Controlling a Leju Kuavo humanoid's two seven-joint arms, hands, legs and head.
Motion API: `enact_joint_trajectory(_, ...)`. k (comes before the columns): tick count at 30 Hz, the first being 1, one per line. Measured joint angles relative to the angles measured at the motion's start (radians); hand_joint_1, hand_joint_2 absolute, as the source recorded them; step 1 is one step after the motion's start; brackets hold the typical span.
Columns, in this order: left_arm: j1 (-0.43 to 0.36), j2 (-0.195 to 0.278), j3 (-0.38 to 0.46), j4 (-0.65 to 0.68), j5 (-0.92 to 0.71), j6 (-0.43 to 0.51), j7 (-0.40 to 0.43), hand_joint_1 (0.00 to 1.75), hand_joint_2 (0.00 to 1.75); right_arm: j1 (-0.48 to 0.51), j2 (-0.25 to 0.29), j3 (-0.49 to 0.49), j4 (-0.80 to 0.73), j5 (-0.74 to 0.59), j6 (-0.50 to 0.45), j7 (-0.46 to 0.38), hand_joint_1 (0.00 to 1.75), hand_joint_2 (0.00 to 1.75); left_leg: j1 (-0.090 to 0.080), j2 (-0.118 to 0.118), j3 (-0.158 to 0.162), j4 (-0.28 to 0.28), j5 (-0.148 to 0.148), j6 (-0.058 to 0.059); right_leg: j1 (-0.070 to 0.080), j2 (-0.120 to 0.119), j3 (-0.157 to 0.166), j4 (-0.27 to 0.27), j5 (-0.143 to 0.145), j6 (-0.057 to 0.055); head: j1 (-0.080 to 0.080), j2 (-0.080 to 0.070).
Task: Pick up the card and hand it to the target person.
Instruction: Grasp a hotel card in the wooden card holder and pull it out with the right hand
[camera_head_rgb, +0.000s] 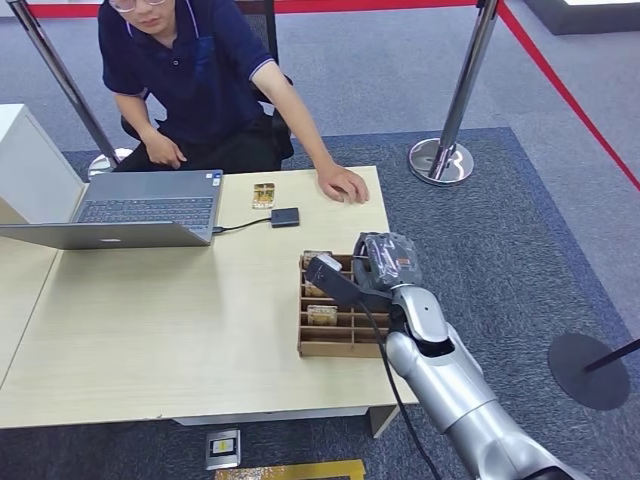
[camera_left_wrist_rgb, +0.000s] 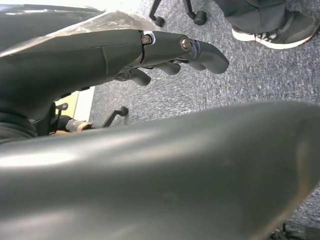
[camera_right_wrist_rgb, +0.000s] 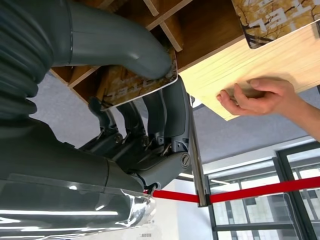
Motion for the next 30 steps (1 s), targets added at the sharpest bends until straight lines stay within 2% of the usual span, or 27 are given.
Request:
enact_joint_trajectory(9,0.0,0.001,0.001,0.004,0.0,-0.002,-0.002,0.0,0.0,0.0,0.0,0.0,-0.022,0.001,0.004,-0.007,1.61,1.75,0.0,0.0,0.0,0.0,0.0,0.0,0.0,0.0,0.0,0.0,0.0,0.0,0.0,0.0)
enact_joint_trajectory(19,0.0,0.004,0.001,0.004,0.0,-0.001,-0.003,0.0,0.0,-0.004,-0.005,0.009,-0.125,-0.047,0.047,-0.046,1.57,1.75,0.0,0.0,0.0,0.0,0.0,0.0,0.0,0.0,0.0,0.0,0.0,0.0,0.0,0.0)
enact_joint_trajectory(30,0.0,0.008,0.001,0.005,-0.009,-0.004,-0.01,0.0,0.0,-0.071,0.013,0.06,-0.226,-0.09,0.12,-0.062,1.42,1.75,0.0,0.0,0.0,0.0,0.0,0.0,0.0,0.0,0.0,0.0,0.0,0.0,0.0,0.0)
